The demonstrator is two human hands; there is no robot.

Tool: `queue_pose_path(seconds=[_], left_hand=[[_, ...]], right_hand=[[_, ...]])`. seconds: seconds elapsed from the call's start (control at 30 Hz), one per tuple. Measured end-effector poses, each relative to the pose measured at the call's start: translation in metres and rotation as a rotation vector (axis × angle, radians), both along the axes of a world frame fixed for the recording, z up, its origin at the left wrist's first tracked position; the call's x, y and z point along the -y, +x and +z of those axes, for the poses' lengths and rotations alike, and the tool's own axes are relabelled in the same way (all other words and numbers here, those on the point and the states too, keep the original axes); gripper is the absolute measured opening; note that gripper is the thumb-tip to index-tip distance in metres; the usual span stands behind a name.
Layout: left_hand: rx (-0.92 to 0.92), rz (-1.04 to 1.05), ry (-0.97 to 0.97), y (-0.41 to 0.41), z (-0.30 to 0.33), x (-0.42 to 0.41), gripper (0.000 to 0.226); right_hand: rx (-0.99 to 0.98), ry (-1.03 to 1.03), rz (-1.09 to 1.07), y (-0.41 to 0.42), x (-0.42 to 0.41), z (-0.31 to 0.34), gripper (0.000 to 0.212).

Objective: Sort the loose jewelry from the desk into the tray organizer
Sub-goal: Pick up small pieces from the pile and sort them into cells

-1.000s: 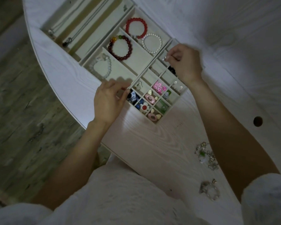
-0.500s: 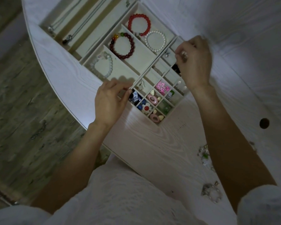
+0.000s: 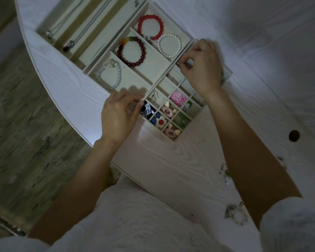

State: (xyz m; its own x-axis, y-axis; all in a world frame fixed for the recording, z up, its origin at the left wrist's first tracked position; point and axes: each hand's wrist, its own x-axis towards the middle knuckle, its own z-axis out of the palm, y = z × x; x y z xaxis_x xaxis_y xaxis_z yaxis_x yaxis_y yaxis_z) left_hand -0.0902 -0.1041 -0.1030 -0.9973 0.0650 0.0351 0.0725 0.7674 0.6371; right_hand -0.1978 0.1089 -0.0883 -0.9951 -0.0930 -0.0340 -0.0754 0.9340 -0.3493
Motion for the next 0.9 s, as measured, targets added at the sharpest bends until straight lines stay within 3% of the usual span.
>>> queue_pose_path(seconds=[0.13, 0.43, 0.7, 0.9], left_hand=[[-0.001, -0.001, 0.0, 0.0, -0.001, 0.0, 0.016], [0.013, -0.004, 0.014, 0.0, -0.002, 0.002, 0.016], [0.025, -0.013, 0.044, -0.002, -0.004, 0.004, 0.019], [0.028, -0.05, 0.049, -0.004, -0.008, 0.007, 0.022]], right_hand=[[0.044, -0.093, -0.075, 0.006, -0.011, 0.005, 0.017], [-0.018, 0.209, -0.064, -0.007, 0.009, 0.003, 0.027], [0.064, 0.019, -0.106, 0.002, -0.003, 0.004, 0.015], [0.005, 0.249, 0.002, -0.005, 0.004, 0.002, 0.017]])
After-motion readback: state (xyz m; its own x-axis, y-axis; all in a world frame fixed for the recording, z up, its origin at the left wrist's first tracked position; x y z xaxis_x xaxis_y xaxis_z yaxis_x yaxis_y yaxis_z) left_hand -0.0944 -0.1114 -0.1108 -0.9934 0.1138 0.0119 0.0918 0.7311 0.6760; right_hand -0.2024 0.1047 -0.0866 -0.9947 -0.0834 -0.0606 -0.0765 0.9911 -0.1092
